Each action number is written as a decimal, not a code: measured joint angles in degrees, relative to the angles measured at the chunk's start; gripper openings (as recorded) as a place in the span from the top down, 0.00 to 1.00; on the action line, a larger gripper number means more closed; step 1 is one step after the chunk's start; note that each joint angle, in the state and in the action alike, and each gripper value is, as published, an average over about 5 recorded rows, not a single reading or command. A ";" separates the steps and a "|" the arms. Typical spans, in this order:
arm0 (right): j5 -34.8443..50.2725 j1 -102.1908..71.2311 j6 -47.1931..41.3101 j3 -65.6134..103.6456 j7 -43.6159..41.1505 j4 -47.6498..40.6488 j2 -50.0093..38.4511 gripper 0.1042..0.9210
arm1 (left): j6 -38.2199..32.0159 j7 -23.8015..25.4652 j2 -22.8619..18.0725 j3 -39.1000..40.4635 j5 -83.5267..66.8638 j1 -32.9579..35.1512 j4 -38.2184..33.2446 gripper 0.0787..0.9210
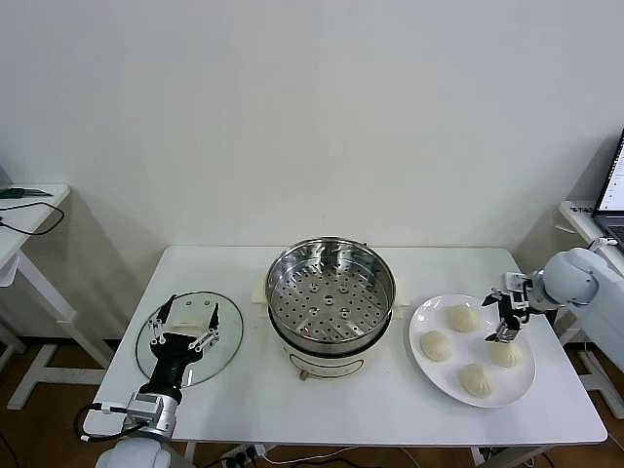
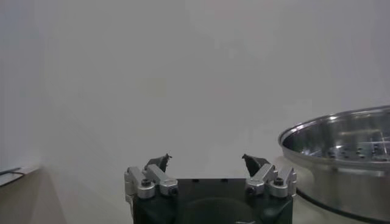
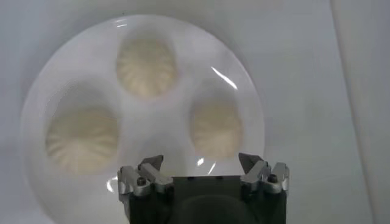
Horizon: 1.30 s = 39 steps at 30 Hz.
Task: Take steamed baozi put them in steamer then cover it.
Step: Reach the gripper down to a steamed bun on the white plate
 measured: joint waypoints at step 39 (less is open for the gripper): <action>-6.82 0.89 1.43 -0.12 0.47 -8.12 8.24 0.33 | -0.43 0.18 -0.11 -0.09 0.17 -0.34 1.45 0.12</action>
